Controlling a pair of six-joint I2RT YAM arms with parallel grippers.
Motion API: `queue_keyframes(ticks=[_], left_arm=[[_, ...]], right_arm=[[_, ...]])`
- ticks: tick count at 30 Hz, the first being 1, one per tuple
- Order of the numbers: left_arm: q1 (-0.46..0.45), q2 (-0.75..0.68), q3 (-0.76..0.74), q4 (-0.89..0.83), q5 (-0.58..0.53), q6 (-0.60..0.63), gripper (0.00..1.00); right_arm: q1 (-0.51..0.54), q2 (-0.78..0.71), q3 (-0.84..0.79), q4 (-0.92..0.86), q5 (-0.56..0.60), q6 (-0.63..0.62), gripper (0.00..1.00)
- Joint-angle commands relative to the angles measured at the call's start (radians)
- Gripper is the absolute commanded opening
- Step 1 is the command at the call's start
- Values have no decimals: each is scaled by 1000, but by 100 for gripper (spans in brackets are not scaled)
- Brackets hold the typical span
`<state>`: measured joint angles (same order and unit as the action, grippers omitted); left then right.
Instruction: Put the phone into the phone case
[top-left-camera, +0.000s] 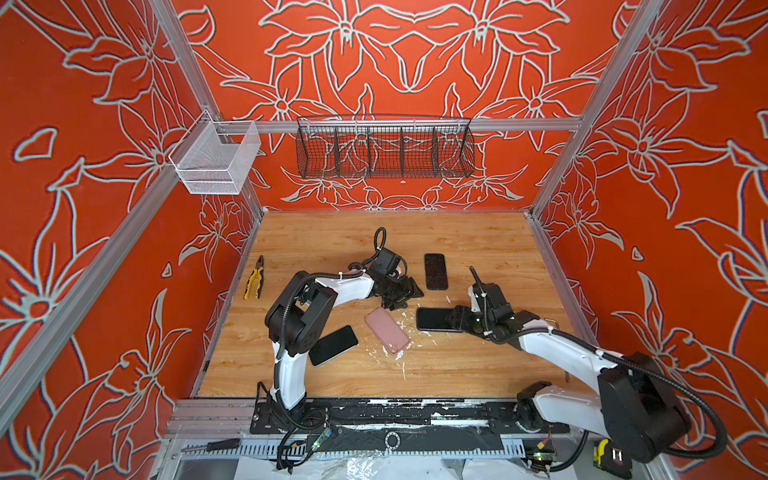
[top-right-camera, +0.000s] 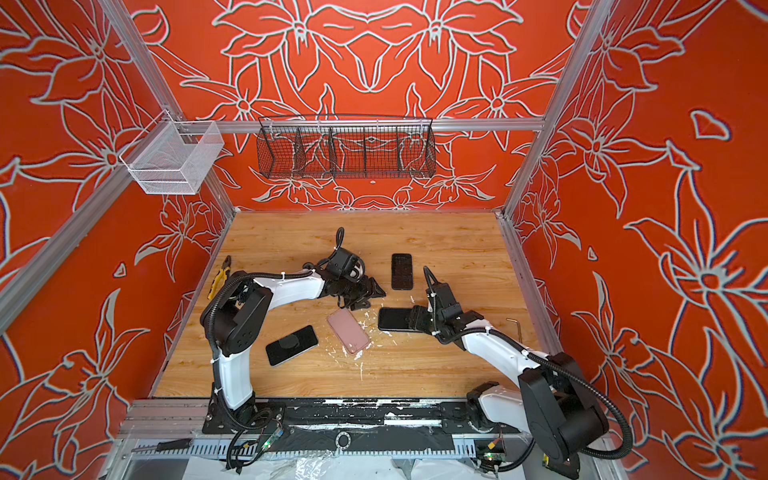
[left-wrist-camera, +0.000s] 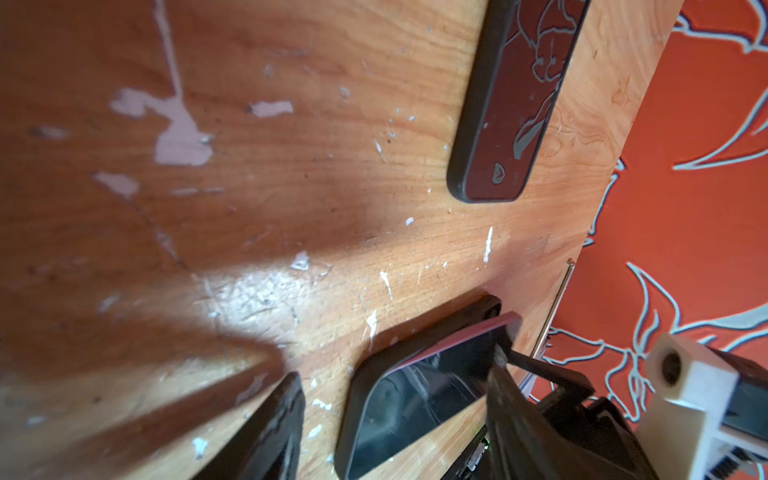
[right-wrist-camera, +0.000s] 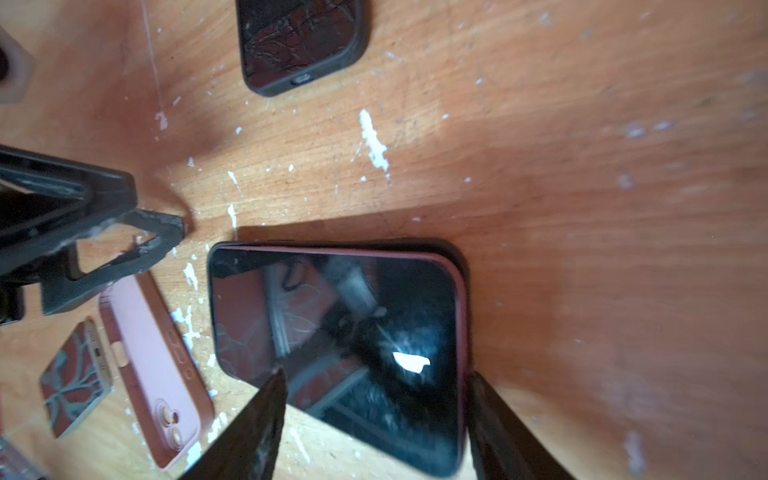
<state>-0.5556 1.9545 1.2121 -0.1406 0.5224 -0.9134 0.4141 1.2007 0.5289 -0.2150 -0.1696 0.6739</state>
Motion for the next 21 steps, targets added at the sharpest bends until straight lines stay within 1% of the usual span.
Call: queue_keyframes(ticks=[1, 5, 8, 15, 21], left_arm=[[5, -22, -1, 12, 19, 4, 67], [3, -43, -22, 3, 22, 2, 68], [2, -59, -47, -7, 35, 7, 67], [-16, -81, -93, -12, 63, 4, 67], [-21, -76, -106, -1, 64, -2, 68]], right_arm=[[1, -22, 48, -116, 80, -62, 70], [2, -39, 62, -145, 113, -85, 71], [2, -34, 66, -147, 113, -114, 71], [13, 59, 74, -129, 72, -163, 72], [45, 144, 102, -126, 91, -179, 74]])
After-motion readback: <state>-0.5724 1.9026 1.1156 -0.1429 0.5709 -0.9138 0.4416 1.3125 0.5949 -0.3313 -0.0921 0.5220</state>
